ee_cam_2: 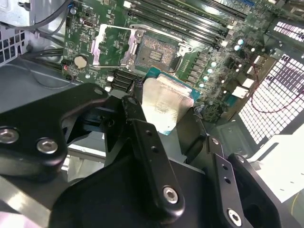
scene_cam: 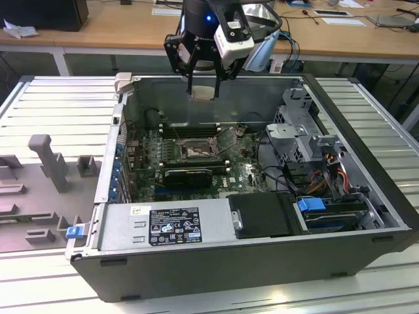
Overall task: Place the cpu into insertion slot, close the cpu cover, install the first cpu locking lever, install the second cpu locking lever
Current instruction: 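Place the cpu into insertion slot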
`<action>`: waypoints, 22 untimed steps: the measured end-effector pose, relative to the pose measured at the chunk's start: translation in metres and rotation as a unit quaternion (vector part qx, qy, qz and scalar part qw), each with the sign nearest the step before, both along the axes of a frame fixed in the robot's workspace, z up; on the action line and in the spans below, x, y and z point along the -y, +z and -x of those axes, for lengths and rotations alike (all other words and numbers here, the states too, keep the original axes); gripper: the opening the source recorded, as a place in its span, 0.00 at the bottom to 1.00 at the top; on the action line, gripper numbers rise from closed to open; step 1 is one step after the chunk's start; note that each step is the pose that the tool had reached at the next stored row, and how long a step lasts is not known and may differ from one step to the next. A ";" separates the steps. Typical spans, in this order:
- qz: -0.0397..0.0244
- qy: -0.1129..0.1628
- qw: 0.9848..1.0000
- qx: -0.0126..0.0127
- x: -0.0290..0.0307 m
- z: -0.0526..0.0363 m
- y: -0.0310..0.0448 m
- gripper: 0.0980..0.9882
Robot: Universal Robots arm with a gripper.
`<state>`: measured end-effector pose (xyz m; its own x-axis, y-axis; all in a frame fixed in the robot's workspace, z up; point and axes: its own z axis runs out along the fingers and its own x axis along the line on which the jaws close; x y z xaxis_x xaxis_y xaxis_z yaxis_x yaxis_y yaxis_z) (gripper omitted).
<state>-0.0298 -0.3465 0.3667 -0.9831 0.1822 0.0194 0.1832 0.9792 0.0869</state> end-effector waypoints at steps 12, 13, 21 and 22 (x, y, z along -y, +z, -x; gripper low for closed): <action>0.000 -0.034 0.999 0.000 0.0000 0.0000 -0.0002 0.48; 0.000 -0.036 0.999 0.000 0.0000 0.0000 -0.0002 0.48; 0.000 -0.108 0.994 0.000 0.0000 0.0000 -0.0011 0.48; 0.000 -0.116 0.993 0.000 0.0000 0.0000 -0.0011 0.48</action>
<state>-0.0298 -0.3466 0.3656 -0.9147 0.4037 0.0194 0.4038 0.9107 0.0868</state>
